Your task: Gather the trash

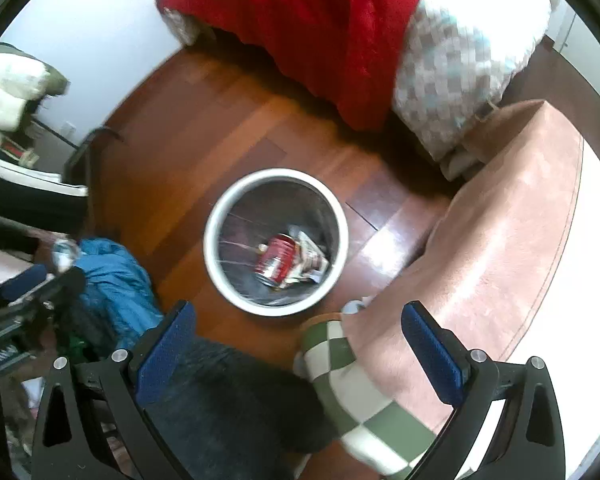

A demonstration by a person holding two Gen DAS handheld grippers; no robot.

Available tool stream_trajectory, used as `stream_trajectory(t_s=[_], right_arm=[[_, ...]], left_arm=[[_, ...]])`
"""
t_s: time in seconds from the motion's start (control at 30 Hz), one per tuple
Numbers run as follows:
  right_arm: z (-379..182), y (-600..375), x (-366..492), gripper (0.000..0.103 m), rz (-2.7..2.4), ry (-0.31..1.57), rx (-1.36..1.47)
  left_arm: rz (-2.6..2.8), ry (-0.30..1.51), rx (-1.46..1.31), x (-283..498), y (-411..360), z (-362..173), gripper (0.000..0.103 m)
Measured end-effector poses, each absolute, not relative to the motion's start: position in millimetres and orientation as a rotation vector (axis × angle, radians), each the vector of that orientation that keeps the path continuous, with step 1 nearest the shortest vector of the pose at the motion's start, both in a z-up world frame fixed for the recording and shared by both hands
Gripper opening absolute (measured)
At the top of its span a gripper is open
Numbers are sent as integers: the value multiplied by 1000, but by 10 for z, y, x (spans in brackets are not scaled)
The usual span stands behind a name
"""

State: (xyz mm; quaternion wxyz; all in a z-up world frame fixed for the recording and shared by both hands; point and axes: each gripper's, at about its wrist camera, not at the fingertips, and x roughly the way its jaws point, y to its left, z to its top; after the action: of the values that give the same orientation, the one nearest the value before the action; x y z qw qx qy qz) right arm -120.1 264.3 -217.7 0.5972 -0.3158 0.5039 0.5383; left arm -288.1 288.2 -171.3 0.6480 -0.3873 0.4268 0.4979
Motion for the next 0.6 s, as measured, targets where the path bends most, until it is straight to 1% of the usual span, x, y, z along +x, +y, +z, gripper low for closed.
stream_trajectory(t_s=[0.2, 0.33, 0.6], right_arm=[[-1519, 2420, -1246, 103, 1343, 1140, -667], [-1105, 2317, -1261, 103, 1402, 1133, -635], [-545, 2147, -1343, 103, 1496, 1131, -609]], left_arm=[[1074, 910, -852, -2822, 2683, -1220, 96], [1025, 872, -879, -2825, 2618, -949, 96], [975, 811, -855, -2843, 2480, -464, 96]])
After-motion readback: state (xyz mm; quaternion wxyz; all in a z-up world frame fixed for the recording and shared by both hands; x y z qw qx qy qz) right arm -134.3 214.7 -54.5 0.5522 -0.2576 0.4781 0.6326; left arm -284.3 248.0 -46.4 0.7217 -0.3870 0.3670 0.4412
